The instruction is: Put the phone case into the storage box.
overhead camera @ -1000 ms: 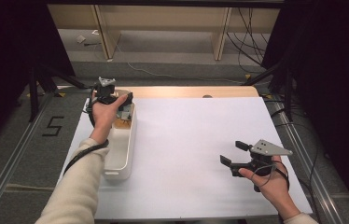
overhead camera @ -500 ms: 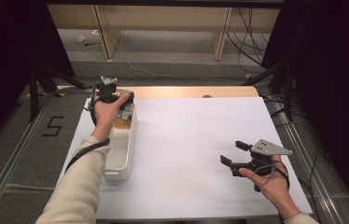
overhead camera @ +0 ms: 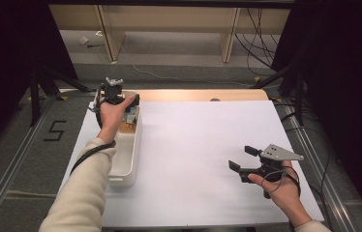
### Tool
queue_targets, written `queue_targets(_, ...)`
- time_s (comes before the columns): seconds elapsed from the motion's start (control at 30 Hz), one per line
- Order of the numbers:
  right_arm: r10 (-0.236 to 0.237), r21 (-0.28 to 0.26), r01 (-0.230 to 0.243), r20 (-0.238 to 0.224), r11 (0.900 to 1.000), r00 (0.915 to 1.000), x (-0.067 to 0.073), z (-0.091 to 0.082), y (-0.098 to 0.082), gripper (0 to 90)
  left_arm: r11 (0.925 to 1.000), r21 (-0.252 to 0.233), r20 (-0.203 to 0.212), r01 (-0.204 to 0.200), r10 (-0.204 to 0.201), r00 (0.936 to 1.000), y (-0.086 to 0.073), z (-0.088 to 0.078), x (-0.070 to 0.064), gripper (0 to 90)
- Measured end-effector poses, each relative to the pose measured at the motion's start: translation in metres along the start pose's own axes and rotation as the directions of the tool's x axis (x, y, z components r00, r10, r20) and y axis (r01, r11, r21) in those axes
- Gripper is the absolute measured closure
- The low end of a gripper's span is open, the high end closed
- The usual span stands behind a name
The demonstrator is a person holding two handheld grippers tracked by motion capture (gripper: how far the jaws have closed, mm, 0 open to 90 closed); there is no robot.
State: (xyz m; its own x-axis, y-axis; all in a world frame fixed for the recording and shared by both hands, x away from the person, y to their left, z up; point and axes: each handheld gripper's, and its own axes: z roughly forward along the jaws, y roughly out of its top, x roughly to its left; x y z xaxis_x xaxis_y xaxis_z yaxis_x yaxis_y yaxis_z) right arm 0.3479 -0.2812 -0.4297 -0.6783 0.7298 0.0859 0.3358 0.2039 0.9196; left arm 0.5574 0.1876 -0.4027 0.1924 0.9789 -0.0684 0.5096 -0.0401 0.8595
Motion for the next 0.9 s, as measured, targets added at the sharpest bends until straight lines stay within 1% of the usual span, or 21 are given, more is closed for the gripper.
queue_targets(0.27,0.001,0.003,-0.001,0.000,1.000,1.0000,-0.0004,-0.0003,-0.0001,15.3,1.0000,0.006,-0.009,0.004,-0.004,0.9999,0.0011,0.0034,0.0003,8.9)
queue_targets(0.57,-0.002,0.001,0.002,-0.002,1.000,1.0000,-0.0001,0.0000,-0.0001,15.4,0.9999,0.014,-0.014,-0.008,0.009,0.9999,0.0015,0.0056,-0.0012,8.3)
queue_targets(0.73,-0.005,0.009,0.005,-0.004,1.000,1.0000,-0.0005,0.0003,-0.0006,15.4,0.9999,0.004,-0.010,-0.013,0.013,0.9999,0.0035,0.0043,-0.0022,7.4)
queue_targets(0.9,-0.005,0.009,0.005,-0.006,1.000,1.0000,-0.0001,0.0005,-0.0005,15.4,0.9998,-0.011,-0.011,-0.019,0.018,0.9998,0.0062,0.0026,-0.0028,4.1)
